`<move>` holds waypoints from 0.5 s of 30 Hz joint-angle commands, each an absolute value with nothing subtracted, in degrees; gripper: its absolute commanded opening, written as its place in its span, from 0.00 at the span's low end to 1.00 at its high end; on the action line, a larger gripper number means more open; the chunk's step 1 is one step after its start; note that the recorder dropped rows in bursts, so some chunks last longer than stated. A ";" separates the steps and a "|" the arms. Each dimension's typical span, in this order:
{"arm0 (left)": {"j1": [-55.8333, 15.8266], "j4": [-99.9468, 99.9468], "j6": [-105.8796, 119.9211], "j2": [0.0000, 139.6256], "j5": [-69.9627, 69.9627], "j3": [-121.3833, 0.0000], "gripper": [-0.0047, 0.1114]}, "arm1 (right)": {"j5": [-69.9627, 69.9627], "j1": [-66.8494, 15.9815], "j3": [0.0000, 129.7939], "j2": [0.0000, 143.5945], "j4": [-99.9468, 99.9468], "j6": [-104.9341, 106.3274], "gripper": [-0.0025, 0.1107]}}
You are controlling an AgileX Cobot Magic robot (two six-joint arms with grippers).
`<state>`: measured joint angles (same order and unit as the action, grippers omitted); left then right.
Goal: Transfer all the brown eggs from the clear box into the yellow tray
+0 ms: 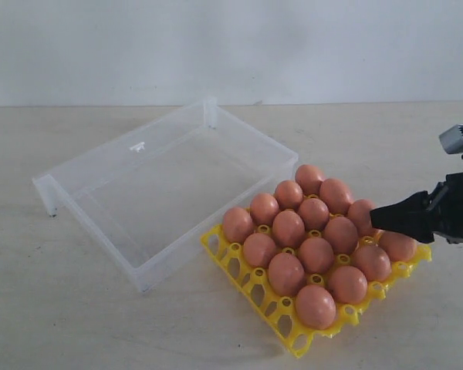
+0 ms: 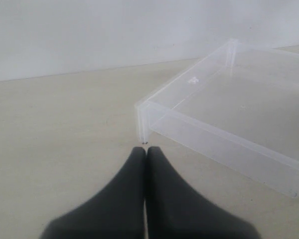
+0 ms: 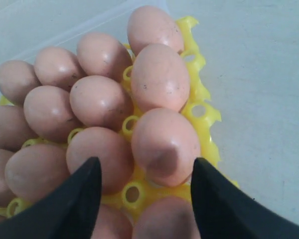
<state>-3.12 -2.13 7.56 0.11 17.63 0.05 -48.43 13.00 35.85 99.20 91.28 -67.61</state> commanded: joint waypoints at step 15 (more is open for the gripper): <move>-2.94 -2.02 7.58 0.00 17.44 0.00 0.00 | -48.56 13.03 43.54 93.61 92.79 -78.40 0.48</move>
<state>-3.12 -2.13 7.56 0.11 17.63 0.05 -48.01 12.89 40.17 96.69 92.85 -73.66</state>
